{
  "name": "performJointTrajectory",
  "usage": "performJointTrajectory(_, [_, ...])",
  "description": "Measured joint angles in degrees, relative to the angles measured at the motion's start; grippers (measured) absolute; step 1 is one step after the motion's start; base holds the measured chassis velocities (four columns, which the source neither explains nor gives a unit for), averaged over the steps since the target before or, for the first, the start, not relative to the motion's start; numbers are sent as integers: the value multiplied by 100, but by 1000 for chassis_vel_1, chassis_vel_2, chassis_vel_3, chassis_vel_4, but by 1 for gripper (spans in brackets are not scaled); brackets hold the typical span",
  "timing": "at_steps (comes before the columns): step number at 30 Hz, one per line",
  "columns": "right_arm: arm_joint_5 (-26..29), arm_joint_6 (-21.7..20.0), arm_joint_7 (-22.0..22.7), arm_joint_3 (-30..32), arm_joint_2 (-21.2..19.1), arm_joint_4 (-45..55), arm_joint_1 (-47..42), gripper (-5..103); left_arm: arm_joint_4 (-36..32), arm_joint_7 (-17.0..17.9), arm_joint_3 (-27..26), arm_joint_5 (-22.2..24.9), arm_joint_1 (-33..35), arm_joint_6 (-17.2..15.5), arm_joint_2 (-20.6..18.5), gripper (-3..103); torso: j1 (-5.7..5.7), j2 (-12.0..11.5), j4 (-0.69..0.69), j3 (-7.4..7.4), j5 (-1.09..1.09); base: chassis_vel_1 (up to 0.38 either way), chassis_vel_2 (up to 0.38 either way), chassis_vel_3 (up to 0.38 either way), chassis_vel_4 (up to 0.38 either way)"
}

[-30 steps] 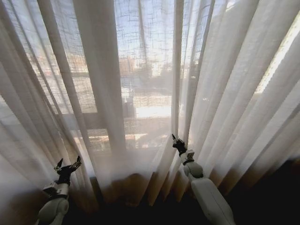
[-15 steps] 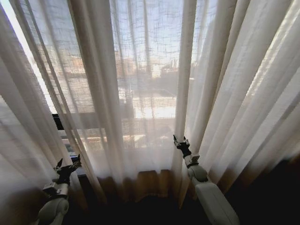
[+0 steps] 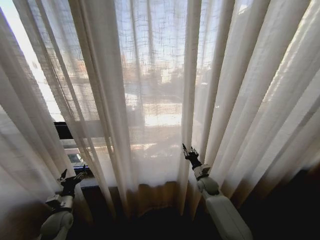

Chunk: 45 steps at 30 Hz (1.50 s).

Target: Open the curtains by pulling them apart, changing their state from closed to fully open.

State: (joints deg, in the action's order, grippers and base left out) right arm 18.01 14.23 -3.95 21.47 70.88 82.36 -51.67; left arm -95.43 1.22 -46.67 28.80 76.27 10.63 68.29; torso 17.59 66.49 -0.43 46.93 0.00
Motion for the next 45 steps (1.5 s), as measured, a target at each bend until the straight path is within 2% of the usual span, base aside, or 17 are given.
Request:
performJointTrajectory(1, [2,0,-1,32,-26,13,-35,15,0,0,0,0,0,0,0,100,-1,0,-1,0,0,0,0,0,0])
performJointTrajectory(3, [9,0,-1,47,-41,21,-51,15,0,0,0,0,0,0,0,100,-1,0,-1,0,0,0,0,0,0])
performJointTrajectory(5, [40,-3,-1,77,-70,35,-83,4,0,0,0,0,0,0,0,100,-1,0,0,-1,0,0,0,0,0])
performJointTrajectory(7, [53,-54,-10,127,-111,60,-120,1,0,0,0,0,0,0,0,100,-1,0,0,0,0,0,0,0,0])
performJointTrajectory(19, [38,-102,-36,186,-166,-10,-127,0,0,0,0,0,0,0,0,100,0,0,1,-1,0,-17,-19,18,26])
performJointTrajectory(26, [42,-102,-72,183,-166,-77,-89,0,0,1,0,0,0,0,0,100,0,1,1,-1,-1,-155,-155,189,174])
performJointTrajectory(29, [55,-89,-102,185,-168,-113,-81,0,0,1,1,0,0,0,0,100,-1,0,-2,0,3,-266,-253,253,250])
performJointTrajectory(33, [92,-82,-112,202,-190,-125,-69,0,0,1,1,0,0,0,0,100,0,1,-1,-1,-3,-289,-286,295,293])
performJointTrajectory(45, [159,-7,-189,302,-254,-114,-155,0,0,1,1,0,0,0,0,100,-1,1,0,0,-1,-343,-338,328,336])
